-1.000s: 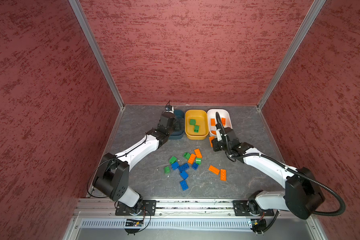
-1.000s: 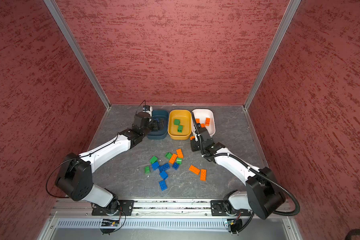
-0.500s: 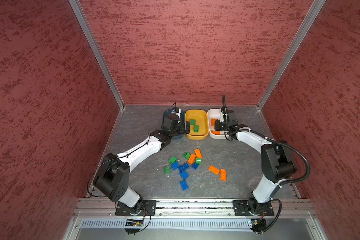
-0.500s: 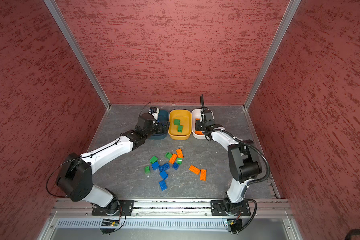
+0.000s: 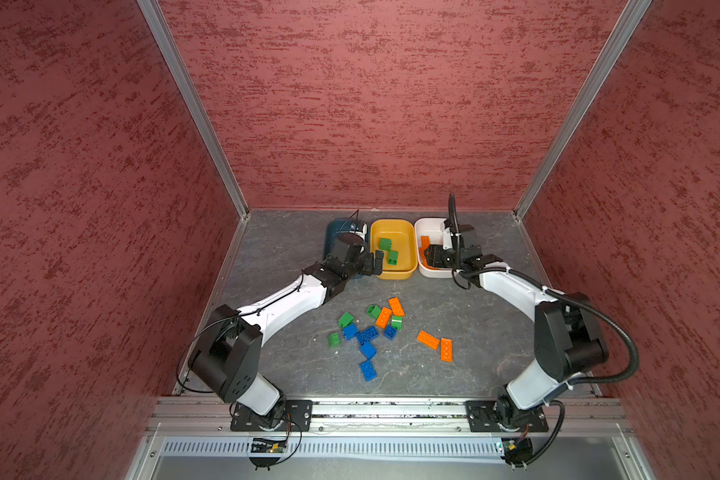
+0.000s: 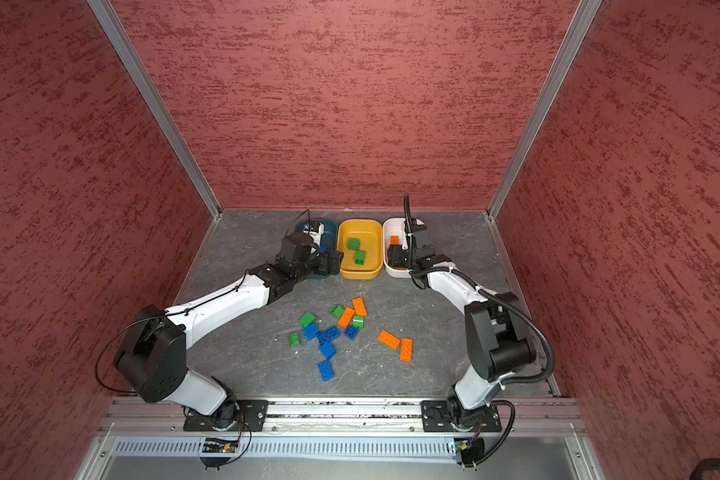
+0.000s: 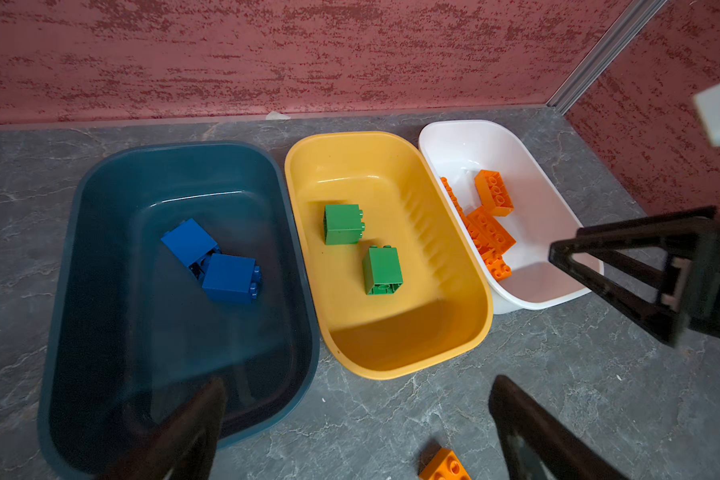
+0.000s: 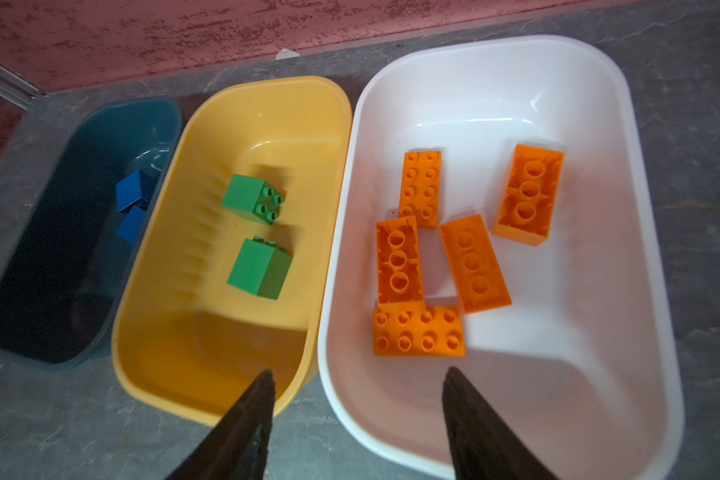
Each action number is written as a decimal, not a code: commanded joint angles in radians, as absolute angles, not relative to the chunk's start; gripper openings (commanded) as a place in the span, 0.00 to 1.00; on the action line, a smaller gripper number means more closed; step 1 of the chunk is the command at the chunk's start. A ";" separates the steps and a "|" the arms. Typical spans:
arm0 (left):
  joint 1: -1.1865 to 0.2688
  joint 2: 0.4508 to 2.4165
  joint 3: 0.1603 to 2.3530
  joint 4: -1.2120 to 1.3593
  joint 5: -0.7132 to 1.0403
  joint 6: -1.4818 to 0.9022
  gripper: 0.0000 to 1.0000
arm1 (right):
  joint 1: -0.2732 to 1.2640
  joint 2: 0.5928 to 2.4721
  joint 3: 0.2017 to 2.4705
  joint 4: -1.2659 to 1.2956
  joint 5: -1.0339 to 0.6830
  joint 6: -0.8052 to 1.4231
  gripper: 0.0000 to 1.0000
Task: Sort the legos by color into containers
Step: 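Move the right gripper back to the pile and grasp another orange brick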
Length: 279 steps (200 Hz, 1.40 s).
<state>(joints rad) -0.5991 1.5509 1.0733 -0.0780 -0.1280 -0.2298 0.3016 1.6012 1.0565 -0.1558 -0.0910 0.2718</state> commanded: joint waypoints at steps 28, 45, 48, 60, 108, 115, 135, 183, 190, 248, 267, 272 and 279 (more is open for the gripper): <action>-0.611 1.559 1.069 -0.021 -0.212 -0.258 0.99 | 0.447 1.473 0.934 -0.230 -0.066 0.399 0.75; -0.608 1.546 1.054 -0.004 -0.242 -0.271 0.99 | 0.519 1.472 0.920 -0.244 -0.038 0.438 0.77; -0.608 1.545 1.051 -0.001 -0.248 -0.274 0.99 | 0.534 1.475 0.919 -0.248 -0.033 0.443 0.77; -0.606 1.538 1.044 0.001 -0.257 -0.279 1.00 | 0.582 1.497 0.930 -0.269 0.000 0.467 0.79; -0.604 1.523 1.025 -0.021 -0.286 -0.288 0.99 | 0.701 1.643 1.014 -0.370 0.127 0.500 0.79; -0.604 1.523 1.024 -0.023 -0.288 -0.290 0.99 | 0.711 1.664 1.030 -0.386 0.135 0.497 0.77; -0.604 1.520 1.021 -0.025 -0.294 -0.290 0.99 | 0.728 1.713 1.062 -0.405 0.139 0.483 0.72; -0.603 1.529 1.027 -0.027 -0.299 -0.288 1.00 | 0.752 1.805 1.109 -0.393 0.069 0.453 0.60; -0.604 1.529 1.026 -0.026 -0.301 -0.290 0.99 | 0.754 1.815 1.112 -0.399 0.088 0.463 0.57; -0.606 1.537 1.021 -0.040 -0.291 -0.290 0.99 | 0.753 1.765 1.076 -0.404 0.174 0.475 0.32; -0.607 1.542 1.019 -0.041 -0.282 -0.297 1.00 | 0.750 1.713 1.034 -0.338 0.164 0.448 0.30; -0.607 1.544 1.019 -0.041 -0.278 -0.298 1.00 | 0.748 1.697 1.018 -0.318 0.161 0.439 0.29; -0.608 1.547 1.021 -0.043 -0.278 -0.299 0.99 | 0.745 1.677 0.999 -0.291 0.156 0.427 0.29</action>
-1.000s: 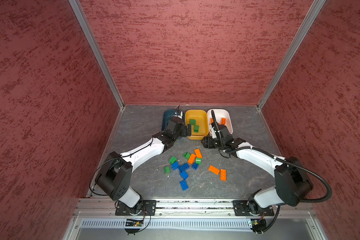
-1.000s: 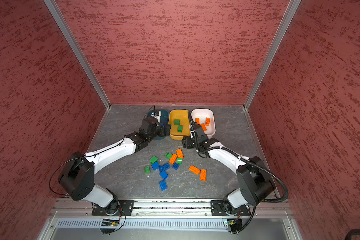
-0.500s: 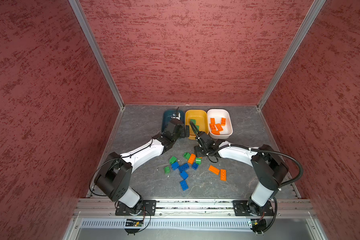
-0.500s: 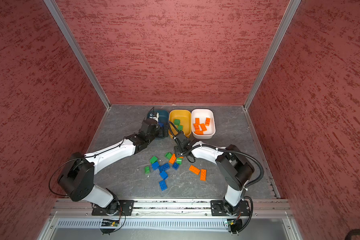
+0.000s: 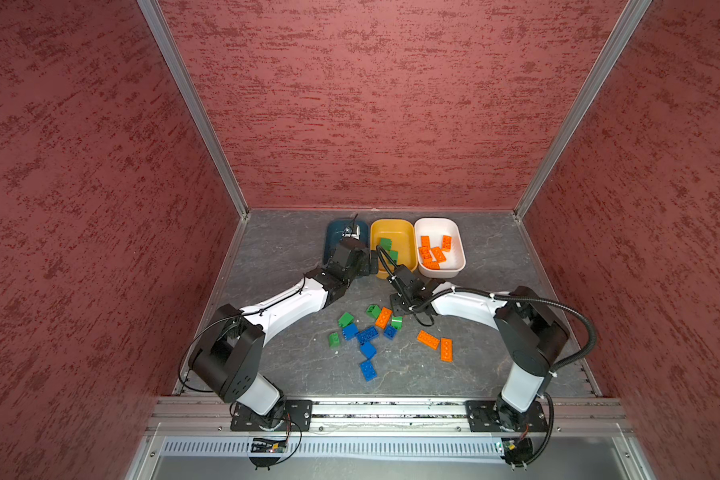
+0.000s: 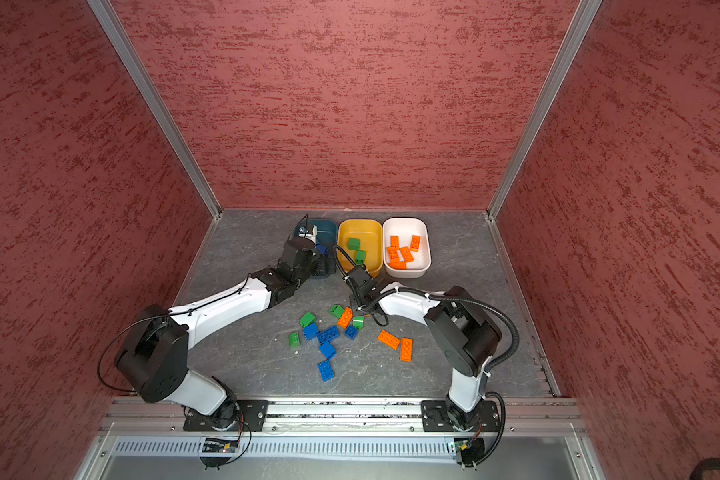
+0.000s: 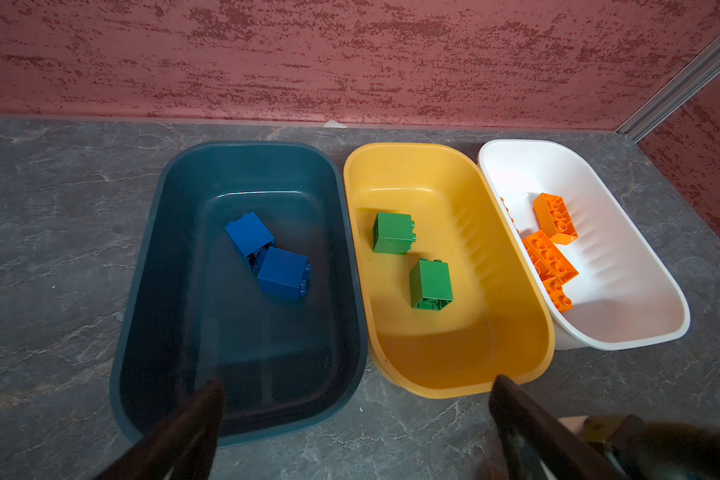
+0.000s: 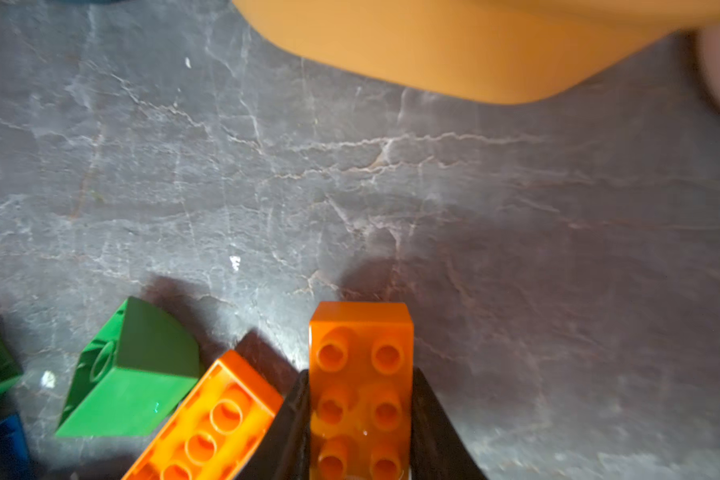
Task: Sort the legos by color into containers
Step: 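Move the right gripper back to the pile and grasp another orange brick, then drop the orange brick in the white bin while the left gripper moves to the pile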
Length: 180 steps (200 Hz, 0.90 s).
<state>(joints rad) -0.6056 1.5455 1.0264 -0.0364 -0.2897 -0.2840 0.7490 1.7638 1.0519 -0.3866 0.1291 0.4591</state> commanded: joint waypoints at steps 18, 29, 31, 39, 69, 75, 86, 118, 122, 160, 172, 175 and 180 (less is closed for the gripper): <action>-0.609 1.553 1.029 -0.051 -0.277 -0.301 0.99 | 0.723 1.607 0.956 -0.242 0.150 0.412 0.29; -0.609 1.556 1.032 -0.055 -0.279 -0.301 0.99 | 0.695 1.557 0.923 -0.204 0.137 0.404 0.29; -0.609 1.557 1.034 -0.055 -0.278 -0.301 0.99 | 0.688 1.546 0.917 -0.196 0.136 0.402 0.29; -0.609 1.560 1.035 -0.056 -0.284 -0.304 0.99 | 0.659 1.511 0.893 -0.167 0.118 0.392 0.30; -0.607 1.572 1.047 -0.068 -0.300 -0.291 0.99 | 0.528 1.409 0.840 -0.097 0.050 0.367 0.30; -0.607 1.573 1.056 -0.079 -0.300 -0.276 0.99 | 0.500 1.401 0.839 -0.090 0.039 0.368 0.30; -0.607 1.574 1.069 -0.102 -0.293 -0.244 0.99 | 0.449 1.397 0.841 -0.081 0.018 0.365 0.30; -0.604 1.567 1.091 -0.172 -0.268 -0.200 1.00 | 0.331 1.430 0.860 -0.040 -0.003 0.360 0.31; -0.605 1.566 1.094 -0.181 -0.264 -0.203 0.99 | 0.320 1.438 0.864 -0.033 -0.003 0.359 0.31; -0.607 1.562 1.083 -0.217 -0.145 -0.246 0.99 | 0.259 1.596 0.957 0.003 0.014 0.355 0.31; -0.615 1.559 1.080 -0.222 -0.121 -0.248 0.99 | 0.256 1.651 1.001 -0.006 0.036 0.351 0.31; -0.620 1.557 1.080 -0.224 -0.121 -0.246 1.00 | 0.256 1.664 1.014 -0.012 0.042 0.351 0.31; -0.627 1.558 1.081 -0.229 -0.121 -0.241 0.99 | 0.256 1.685 1.032 -0.019 0.052 0.350 0.32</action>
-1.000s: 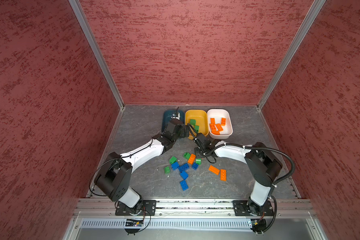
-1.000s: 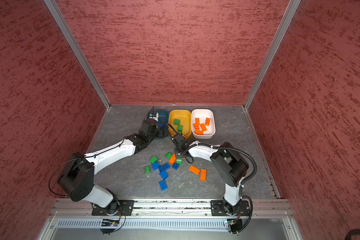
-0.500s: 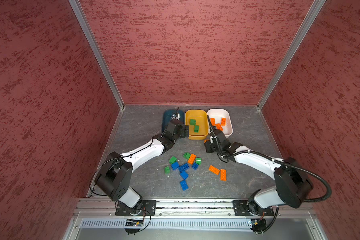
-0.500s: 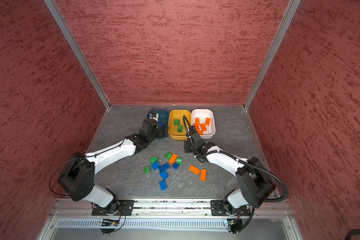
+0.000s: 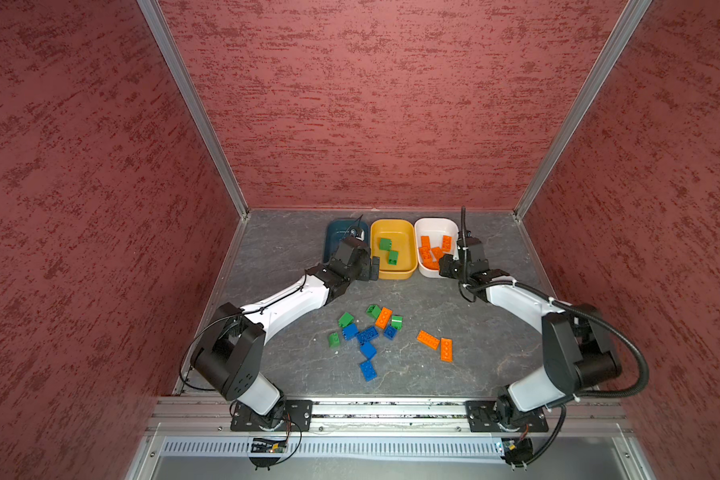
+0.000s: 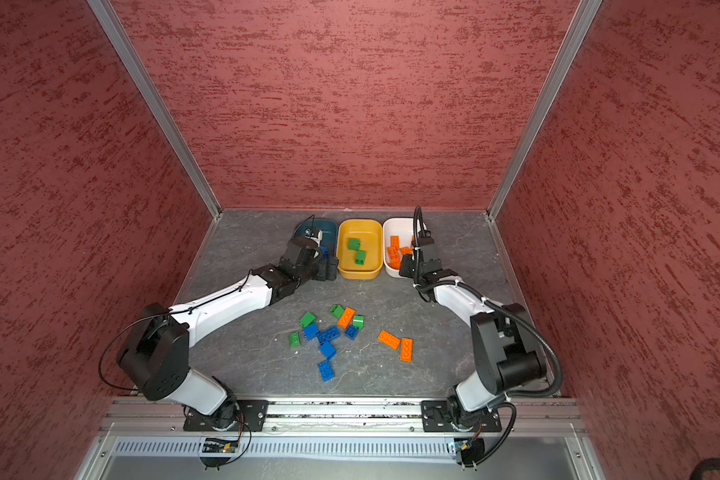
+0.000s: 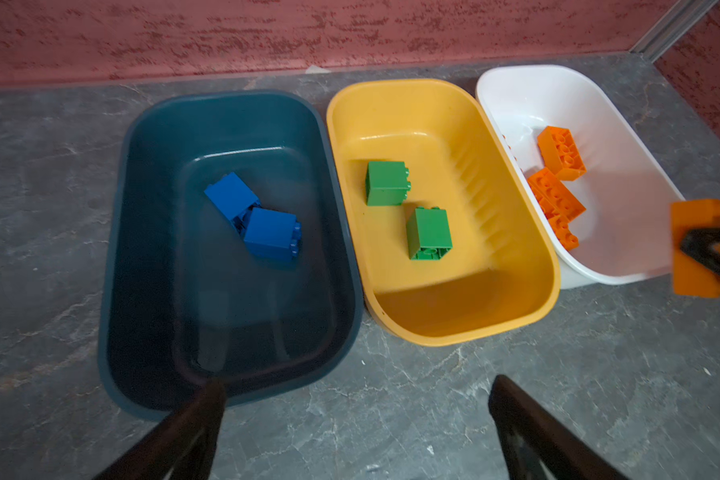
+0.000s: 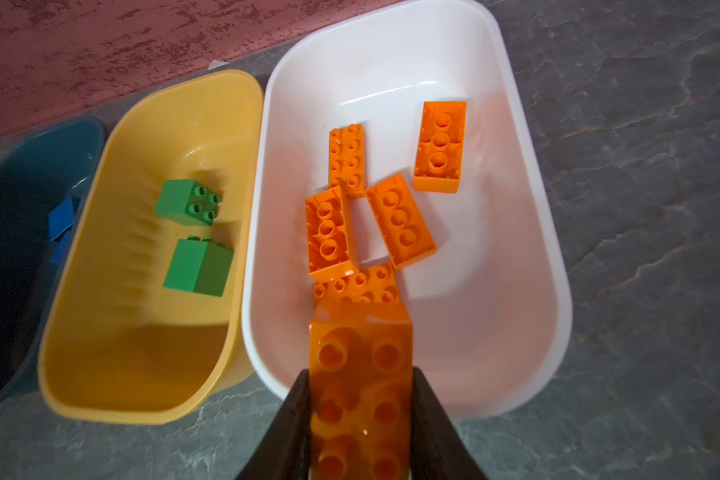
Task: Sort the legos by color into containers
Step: 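Drop the orange brick in the white bin while the left gripper moves to the pile, then lower the left gripper onto a green brick in the pile and grasp it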
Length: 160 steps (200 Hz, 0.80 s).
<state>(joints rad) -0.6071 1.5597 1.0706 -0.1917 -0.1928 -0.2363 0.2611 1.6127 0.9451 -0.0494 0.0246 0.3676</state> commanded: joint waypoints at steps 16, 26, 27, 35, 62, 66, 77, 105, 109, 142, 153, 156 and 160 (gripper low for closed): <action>-0.654 1.558 1.086 -0.256 -0.129 -0.210 0.99 | 0.256 1.738 1.075 -0.029 0.072 0.353 0.33; -0.673 1.559 1.089 -0.276 -0.127 -0.181 1.00 | 0.256 1.760 1.097 -0.033 0.071 0.353 0.33; -0.674 1.559 1.090 -0.277 -0.127 -0.178 0.99 | 0.255 1.763 1.098 -0.034 0.070 0.353 0.33; -0.690 1.561 1.093 -0.298 -0.127 -0.155 0.99 | 0.255 1.777 1.113 -0.042 0.065 0.352 0.33; -0.721 1.566 1.095 -0.348 -0.071 -0.095 0.99 | 0.256 1.799 1.146 -0.060 0.080 0.337 0.35; -0.722 1.565 1.091 -0.350 -0.044 -0.085 0.99 | 0.255 1.802 1.150 -0.063 0.083 0.334 0.35; -0.727 1.562 1.083 -0.350 0.041 -0.046 0.99 | 0.255 1.809 1.168 -0.085 0.106 0.330 0.37; -0.776 1.581 1.104 -0.404 0.161 0.061 0.99 | 0.255 1.815 1.203 -0.138 0.148 0.328 0.60; -0.787 1.586 1.111 -0.420 0.162 0.080 0.99 | 0.255 1.810 1.202 -0.137 0.143 0.326 0.63; -0.868 1.678 1.174 -0.542 0.030 0.136 0.98 | 0.256 1.730 1.138 -0.077 0.097 0.325 0.79; -0.872 1.726 1.223 -0.607 0.008 0.096 0.88 | 0.256 1.688 1.104 -0.045 0.108 0.335 0.81; -0.873 1.737 1.236 -0.619 0.012 0.082 0.84 | 0.256 1.680 1.095 -0.037 0.112 0.336 0.82; -0.875 1.751 1.248 -0.634 0.012 0.058 0.78 | 0.256 1.665 1.085 -0.026 0.116 0.338 0.83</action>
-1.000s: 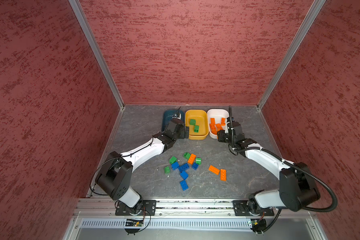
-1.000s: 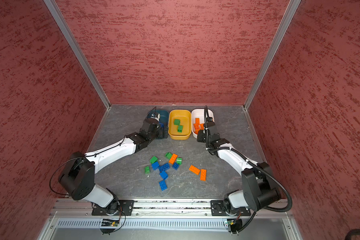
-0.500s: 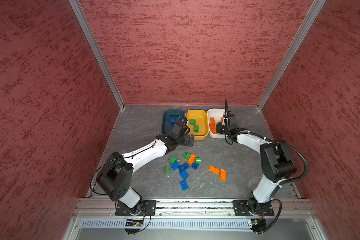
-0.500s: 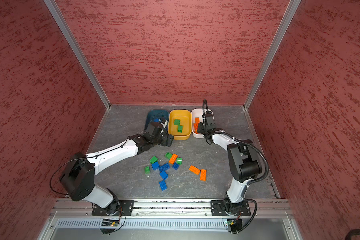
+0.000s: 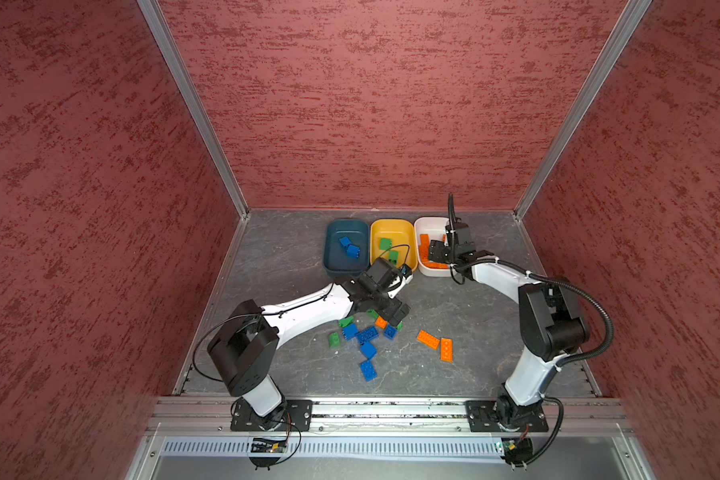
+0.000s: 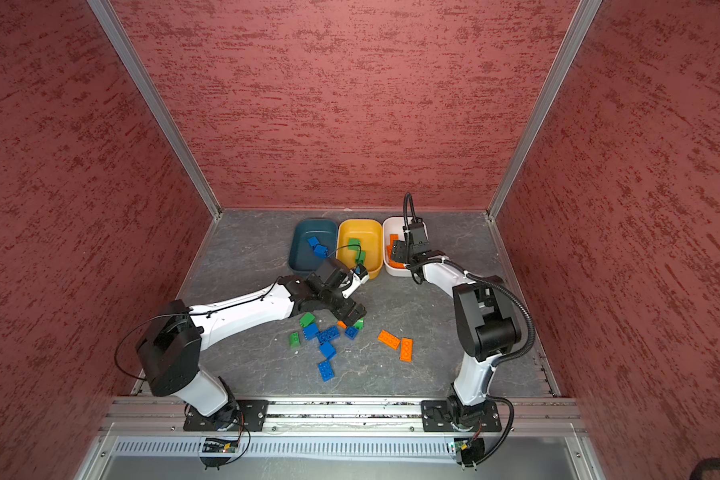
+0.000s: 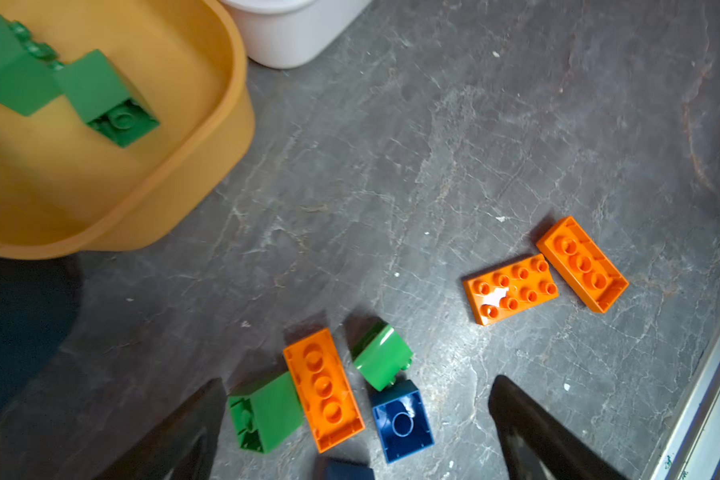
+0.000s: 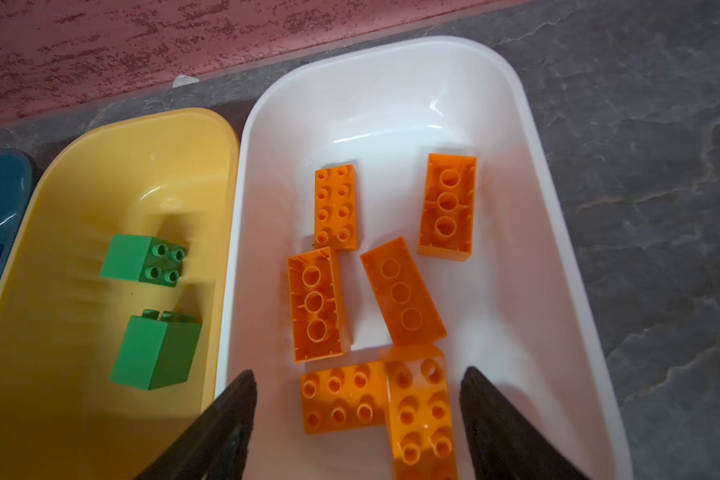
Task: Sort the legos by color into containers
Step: 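Lower the left gripper onto a green brick in the pile and grasp it, then carry the green brick with the left gripper into the yellow bin and release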
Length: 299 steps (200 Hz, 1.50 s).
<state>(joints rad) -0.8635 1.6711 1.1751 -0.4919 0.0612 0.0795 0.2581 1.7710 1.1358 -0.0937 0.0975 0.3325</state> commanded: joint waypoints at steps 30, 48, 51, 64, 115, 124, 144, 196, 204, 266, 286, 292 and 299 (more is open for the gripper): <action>-0.905 1.813 1.313 -0.715 -0.046 -0.124 0.55 | 0.256 1.578 1.017 0.015 0.153 0.348 0.99; -0.909 1.848 1.343 -0.765 0.031 -0.214 0.49 | 0.256 1.546 0.992 0.023 0.174 0.350 0.99; -0.911 1.855 1.347 -0.771 0.047 -0.227 0.48 | 0.256 1.542 0.988 0.026 0.176 0.348 0.99; -0.920 1.886 1.369 -0.796 0.085 -0.271 0.44 | 0.255 1.525 0.970 0.039 0.182 0.350 0.99; -0.943 1.994 1.456 -0.852 0.017 -0.335 0.43 | 0.255 1.505 0.948 0.060 0.170 0.350 0.99; -0.941 2.009 1.464 -0.856 0.004 -0.337 0.43 | 0.256 1.503 0.945 0.060 0.170 0.348 0.99; -0.945 2.019 1.471 -0.857 -0.015 -0.341 0.46 | 0.255 1.501 0.941 0.058 0.167 0.345 0.99; -0.942 1.974 1.430 -0.803 -0.009 -0.336 0.58 | 0.256 1.507 0.940 0.060 0.152 0.348 0.99; -0.940 1.988 1.434 -0.805 -0.004 -0.337 0.58 | 0.256 1.508 0.940 0.062 0.149 0.349 0.99; -0.913 2.053 1.452 -0.799 -0.034 -0.374 0.65 | 0.255 1.484 0.933 0.054 0.155 0.343 0.99; -0.904 2.073 1.466 -0.800 -0.045 -0.366 0.68 | 0.256 1.477 0.931 0.051 0.155 0.344 0.99; -0.903 2.077 1.471 -0.797 -0.041 -0.360 0.68 | 0.255 1.475 0.931 0.051 0.153 0.343 0.99; -0.904 2.085 1.481 -0.796 -0.039 -0.351 0.68 | 0.256 1.474 0.931 0.051 0.155 0.342 0.99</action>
